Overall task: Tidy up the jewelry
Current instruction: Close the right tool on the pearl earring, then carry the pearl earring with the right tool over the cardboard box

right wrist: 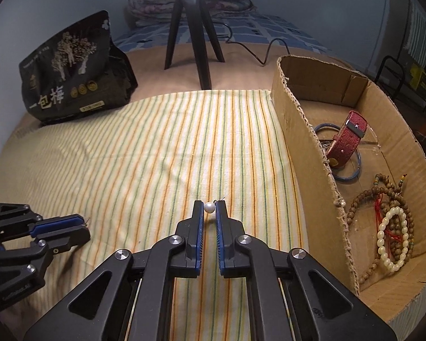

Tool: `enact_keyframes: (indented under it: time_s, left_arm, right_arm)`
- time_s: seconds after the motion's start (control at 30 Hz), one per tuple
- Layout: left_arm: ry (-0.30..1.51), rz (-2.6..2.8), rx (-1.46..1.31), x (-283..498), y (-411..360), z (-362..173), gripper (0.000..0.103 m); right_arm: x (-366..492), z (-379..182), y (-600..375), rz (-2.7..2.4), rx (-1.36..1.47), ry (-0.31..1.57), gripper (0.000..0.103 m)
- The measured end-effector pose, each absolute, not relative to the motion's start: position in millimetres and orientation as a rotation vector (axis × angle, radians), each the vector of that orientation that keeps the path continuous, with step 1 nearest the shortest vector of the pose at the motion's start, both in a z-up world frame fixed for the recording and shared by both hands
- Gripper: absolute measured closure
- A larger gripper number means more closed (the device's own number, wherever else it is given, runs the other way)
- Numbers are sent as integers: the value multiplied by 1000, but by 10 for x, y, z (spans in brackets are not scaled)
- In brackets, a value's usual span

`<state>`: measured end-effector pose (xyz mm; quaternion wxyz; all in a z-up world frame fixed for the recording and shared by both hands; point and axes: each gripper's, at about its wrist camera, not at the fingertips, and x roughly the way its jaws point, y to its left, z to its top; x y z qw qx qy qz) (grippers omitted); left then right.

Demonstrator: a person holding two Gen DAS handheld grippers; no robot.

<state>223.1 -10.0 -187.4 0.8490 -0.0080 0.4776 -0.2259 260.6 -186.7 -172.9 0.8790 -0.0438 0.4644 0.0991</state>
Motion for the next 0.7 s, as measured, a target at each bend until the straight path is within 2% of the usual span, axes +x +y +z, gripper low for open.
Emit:
enact_keyframes:
  time_s: [0.3,0.7]
  left_arm:
    - [984,-441,-32,2187,-38,-1597,96]
    - [899,-458,-22,2086,-398,-1008,96]
  right_arm:
    - [2453,-1460,-1907,262,-83,938,96]
    - [2218,-934,-2250,310,-98,875,96]
